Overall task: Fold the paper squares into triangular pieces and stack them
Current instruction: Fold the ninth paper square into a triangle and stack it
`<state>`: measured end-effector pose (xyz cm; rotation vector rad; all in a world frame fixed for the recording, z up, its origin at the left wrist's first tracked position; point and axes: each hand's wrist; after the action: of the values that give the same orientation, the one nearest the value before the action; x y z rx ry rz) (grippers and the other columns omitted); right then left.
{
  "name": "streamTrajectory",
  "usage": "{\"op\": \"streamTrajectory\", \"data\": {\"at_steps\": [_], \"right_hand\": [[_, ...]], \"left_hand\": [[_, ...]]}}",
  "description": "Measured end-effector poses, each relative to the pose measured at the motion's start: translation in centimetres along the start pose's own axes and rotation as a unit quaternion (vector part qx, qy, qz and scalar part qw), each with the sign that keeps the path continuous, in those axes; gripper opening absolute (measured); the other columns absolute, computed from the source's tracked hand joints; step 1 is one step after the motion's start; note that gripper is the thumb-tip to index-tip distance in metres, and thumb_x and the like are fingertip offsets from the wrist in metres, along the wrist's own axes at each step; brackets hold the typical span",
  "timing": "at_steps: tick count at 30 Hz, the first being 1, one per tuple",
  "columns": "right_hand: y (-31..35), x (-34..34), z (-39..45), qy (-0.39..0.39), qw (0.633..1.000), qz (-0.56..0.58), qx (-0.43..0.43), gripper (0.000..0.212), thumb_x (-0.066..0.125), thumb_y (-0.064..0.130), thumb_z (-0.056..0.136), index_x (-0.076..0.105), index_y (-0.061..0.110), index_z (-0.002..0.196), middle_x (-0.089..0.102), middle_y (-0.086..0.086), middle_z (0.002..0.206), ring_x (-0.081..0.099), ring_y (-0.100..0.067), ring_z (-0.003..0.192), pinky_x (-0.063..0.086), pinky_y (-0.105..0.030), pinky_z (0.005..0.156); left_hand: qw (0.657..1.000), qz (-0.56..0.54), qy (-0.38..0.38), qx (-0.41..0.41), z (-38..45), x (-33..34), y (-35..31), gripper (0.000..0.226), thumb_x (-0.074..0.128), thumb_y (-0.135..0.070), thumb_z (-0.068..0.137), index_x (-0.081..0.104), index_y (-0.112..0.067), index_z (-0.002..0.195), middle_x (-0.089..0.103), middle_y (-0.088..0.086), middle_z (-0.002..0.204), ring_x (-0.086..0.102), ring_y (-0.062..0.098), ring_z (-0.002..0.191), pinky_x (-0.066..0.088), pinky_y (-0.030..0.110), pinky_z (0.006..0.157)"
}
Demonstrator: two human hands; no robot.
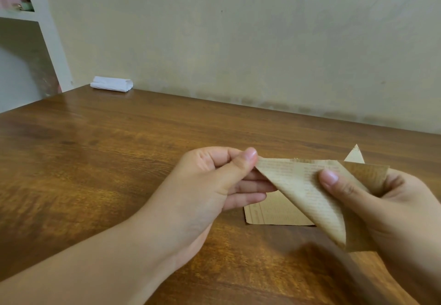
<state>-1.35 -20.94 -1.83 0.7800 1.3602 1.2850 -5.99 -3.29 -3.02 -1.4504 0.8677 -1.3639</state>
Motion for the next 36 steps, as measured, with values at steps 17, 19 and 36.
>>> {"op": "streamTrajectory", "data": {"at_steps": [17,19,36], "right_hand": [[-0.5,-0.3,0.3,-0.016,0.999,-0.022,-0.029,0.045,0.079,0.062,0.052,0.075,0.020,0.067,0.068,-0.009,0.055,0.062,-0.018,0.046,0.045,-0.021,0.053],[-0.5,-0.4,0.4,-0.006,1.000,-0.006,-0.018,0.043,0.081,0.058,0.056,0.074,0.016,0.065,0.065,-0.010,0.052,0.058,-0.013,0.043,0.040,-0.016,0.043],[-1.5,-0.9,1.0,0.001,1.000,-0.006,-0.031,0.068,0.071,0.064,0.046,0.067,0.001,0.072,0.058,-0.019,0.057,0.050,-0.016,0.051,0.034,-0.021,0.048]], "left_hand": [[0.999,0.020,-0.036,0.025,0.0,0.1,0.3,0.011,0.070,-0.015,0.060,0.075,-0.009,0.067,0.073,0.013,0.072,0.070,0.016,0.062,0.054,0.019,0.054],[0.999,0.019,-0.041,0.017,0.1,0.0,0.3,0.013,0.070,-0.016,0.058,0.075,-0.008,0.067,0.073,0.014,0.073,0.070,0.017,0.062,0.054,0.019,0.053],[1.000,-0.011,-0.012,-0.026,0.1,-0.1,0.1,0.012,0.069,-0.016,0.061,0.075,-0.007,0.067,0.073,0.016,0.080,0.071,0.020,0.067,0.057,0.022,0.055]]}}
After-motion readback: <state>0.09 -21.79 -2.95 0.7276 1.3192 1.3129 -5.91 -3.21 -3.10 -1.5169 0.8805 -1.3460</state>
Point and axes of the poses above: each hand's wrist, its own z-axis towards the middle knuckle, its own x-axis out of the palm, y = z × x
